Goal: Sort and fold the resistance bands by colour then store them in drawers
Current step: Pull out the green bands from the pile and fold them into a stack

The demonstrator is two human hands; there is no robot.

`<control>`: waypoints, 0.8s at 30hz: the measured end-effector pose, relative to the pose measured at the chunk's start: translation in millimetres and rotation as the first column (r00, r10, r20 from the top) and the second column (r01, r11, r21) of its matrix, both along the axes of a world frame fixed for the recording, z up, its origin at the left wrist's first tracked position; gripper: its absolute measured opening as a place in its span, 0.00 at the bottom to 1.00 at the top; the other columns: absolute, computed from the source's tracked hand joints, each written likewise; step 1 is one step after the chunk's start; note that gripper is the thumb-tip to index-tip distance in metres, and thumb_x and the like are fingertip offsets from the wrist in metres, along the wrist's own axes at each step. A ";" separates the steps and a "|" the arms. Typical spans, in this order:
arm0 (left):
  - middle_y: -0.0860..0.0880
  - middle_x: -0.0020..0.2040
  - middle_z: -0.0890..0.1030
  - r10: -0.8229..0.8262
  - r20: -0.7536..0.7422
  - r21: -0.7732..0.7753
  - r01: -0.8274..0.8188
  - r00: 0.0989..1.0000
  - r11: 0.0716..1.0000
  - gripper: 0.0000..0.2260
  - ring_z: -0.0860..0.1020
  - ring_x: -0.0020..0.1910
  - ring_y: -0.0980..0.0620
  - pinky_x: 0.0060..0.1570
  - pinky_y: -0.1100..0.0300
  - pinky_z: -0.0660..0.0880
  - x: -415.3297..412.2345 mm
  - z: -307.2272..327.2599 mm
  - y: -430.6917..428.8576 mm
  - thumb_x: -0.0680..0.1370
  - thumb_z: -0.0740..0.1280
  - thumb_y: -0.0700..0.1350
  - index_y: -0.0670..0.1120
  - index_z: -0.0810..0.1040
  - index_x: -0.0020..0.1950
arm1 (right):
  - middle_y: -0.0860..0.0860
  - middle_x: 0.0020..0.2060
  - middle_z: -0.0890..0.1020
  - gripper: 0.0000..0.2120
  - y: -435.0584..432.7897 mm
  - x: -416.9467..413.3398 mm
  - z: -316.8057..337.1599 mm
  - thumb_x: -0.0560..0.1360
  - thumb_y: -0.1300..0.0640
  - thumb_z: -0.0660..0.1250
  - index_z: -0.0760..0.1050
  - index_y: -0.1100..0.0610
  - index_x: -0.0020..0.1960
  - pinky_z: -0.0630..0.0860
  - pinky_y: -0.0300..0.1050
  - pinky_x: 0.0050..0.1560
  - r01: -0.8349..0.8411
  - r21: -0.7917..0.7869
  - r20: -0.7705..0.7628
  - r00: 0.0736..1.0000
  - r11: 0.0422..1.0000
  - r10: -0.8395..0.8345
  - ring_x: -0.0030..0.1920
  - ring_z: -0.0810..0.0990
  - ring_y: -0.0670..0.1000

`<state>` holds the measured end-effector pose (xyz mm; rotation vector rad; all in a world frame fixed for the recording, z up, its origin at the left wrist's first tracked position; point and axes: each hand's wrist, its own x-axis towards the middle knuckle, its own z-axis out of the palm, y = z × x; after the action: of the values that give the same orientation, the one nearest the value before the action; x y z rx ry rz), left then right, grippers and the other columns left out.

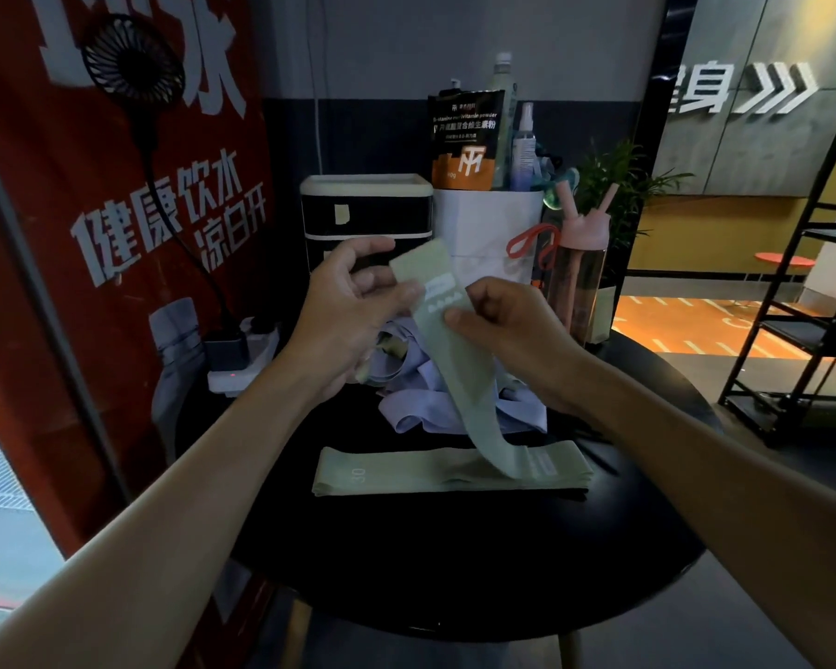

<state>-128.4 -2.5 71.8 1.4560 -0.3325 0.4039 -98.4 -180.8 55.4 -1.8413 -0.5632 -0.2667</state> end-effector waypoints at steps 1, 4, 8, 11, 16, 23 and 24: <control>0.42 0.49 0.85 0.002 0.007 0.002 -0.002 1.000 1.000 0.21 0.84 0.43 0.49 0.44 0.59 0.81 -0.6 -0.1 -2.6 0.77 0.70 0.34 0.43 0.69 0.67 | 0.67 0.45 0.81 0.06 1.5 -1.4 4.2 0.77 0.61 0.70 0.77 0.65 0.46 0.78 0.63 0.47 0.003 0.030 0.003 1.000 1.000 -0.003 0.41 0.78 0.54; 0.40 0.48 0.85 0.036 0.039 -0.032 -0.035 0.999 0.999 0.19 0.84 0.42 0.48 0.42 0.60 0.80 -2.0 2.3 -8.7 0.78 0.69 0.33 0.44 0.68 0.66 | 0.61 0.43 0.84 0.04 4.7 -4.0 15.9 0.77 0.62 0.69 0.78 0.63 0.48 0.80 0.55 0.45 0.008 0.080 0.027 1.000 0.997 -0.011 0.41 0.81 0.51; 0.44 0.50 0.85 0.021 -0.012 -0.060 -0.022 1.000 0.998 0.21 0.85 0.48 0.48 0.45 0.58 0.82 2.4 -0.5 -17.3 0.77 0.70 0.36 0.44 0.67 0.67 | 0.59 0.45 0.85 0.03 7.4 -5.8 32.5 0.77 0.62 0.69 0.79 0.61 0.50 0.83 0.54 0.48 -0.006 0.165 0.012 1.000 0.986 0.004 0.43 0.84 0.53; 0.44 0.53 0.85 -0.100 -0.099 0.093 0.109 0.990 0.990 0.17 0.85 0.51 0.47 0.49 0.55 0.81 3.3 -19.5 -21.4 0.77 0.71 0.36 0.41 0.74 0.66 | 0.59 0.43 0.85 0.02 9.1 -4.2 40.1 0.78 0.62 0.68 0.77 0.62 0.48 0.81 0.58 0.52 0.048 0.287 -0.013 0.999 0.957 -0.046 0.43 0.83 0.53; 0.39 0.48 0.85 -0.155 -0.230 0.207 0.204 0.961 0.957 0.10 0.82 0.44 0.43 0.41 0.55 0.77 1.6 -47.0 -13.4 0.79 0.70 0.39 0.37 0.80 0.58 | 0.52 0.43 0.84 0.01 -1.7 2.0 36.9 0.78 0.63 0.67 0.76 0.60 0.49 0.83 0.52 0.49 0.143 0.398 -0.039 0.990 0.906 -0.139 0.45 0.85 0.50; 0.50 0.43 0.86 -0.170 -0.289 0.287 0.254 0.942 0.923 0.09 0.83 0.39 0.57 0.39 0.66 0.76 -7.0 -55.3 10.7 0.80 0.68 0.41 0.41 0.80 0.58 | 0.62 0.48 0.81 0.07 -38.7 8.8 5.0 0.76 0.67 0.68 0.74 0.65 0.54 0.81 0.53 0.45 0.261 0.452 -0.169 0.964 0.853 -0.206 0.45 0.83 0.59; 0.49 0.43 0.86 -0.181 -0.305 0.299 0.274 0.935 0.914 0.09 0.83 0.40 0.56 0.40 0.65 0.77 -7.7 -56.0 15.7 0.80 0.68 0.42 0.41 0.80 0.58 | 0.61 0.47 0.80 0.06 -44.4 9.6 -0.6 0.76 0.66 0.68 0.74 0.64 0.52 0.81 0.54 0.47 0.280 0.439 -0.179 0.959 0.854 -0.222 0.45 0.82 0.58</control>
<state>-136.0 13.2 15.8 1.7607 -0.3583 -0.0527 -88.7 -225.2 54.9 -1.4470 -0.1471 -0.4227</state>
